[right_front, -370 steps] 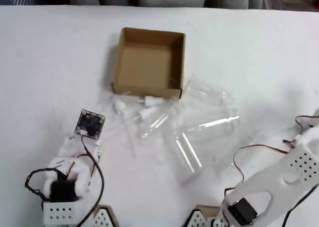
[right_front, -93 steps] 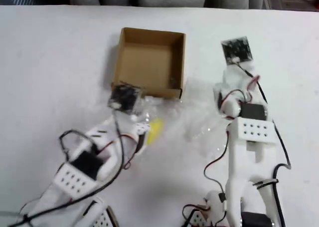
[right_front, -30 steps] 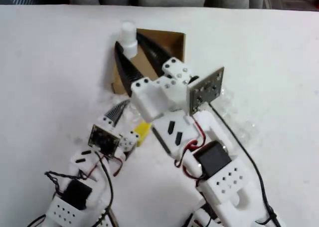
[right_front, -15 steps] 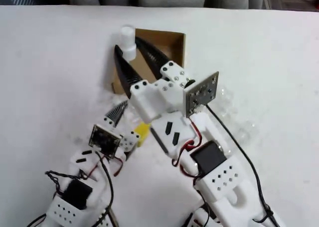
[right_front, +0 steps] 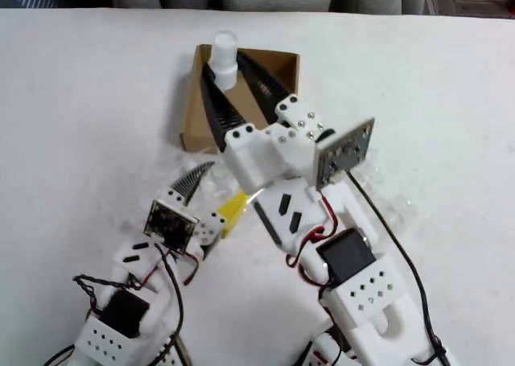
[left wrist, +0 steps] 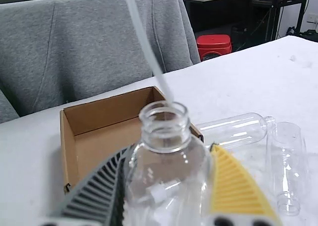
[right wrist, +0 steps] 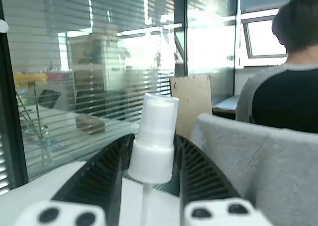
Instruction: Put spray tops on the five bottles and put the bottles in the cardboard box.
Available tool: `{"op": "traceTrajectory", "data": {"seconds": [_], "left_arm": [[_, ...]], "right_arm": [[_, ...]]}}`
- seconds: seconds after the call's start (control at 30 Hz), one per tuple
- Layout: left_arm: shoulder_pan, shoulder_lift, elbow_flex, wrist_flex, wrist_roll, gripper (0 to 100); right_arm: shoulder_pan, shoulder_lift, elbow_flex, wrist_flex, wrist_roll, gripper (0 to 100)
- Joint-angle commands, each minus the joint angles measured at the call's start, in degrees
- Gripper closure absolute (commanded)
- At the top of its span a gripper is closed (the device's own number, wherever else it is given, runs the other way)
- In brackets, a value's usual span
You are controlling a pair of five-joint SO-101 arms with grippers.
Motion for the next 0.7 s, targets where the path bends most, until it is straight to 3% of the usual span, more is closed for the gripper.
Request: {"op": "traceTrajectory", "data": {"seconds": [0.0, 0.67], "left_arm": [[0.8, -0.7, -0.2, 0.0, 0.0, 98], [0.8, -0.7, -0.2, 0.0, 0.3, 98]], "right_arm": [[0.4, -1.4, -2.9, -1.1, -0.1, 98.3], [0.0, -1.4, 0.7, -1.7, -0.6, 98.3]]}}
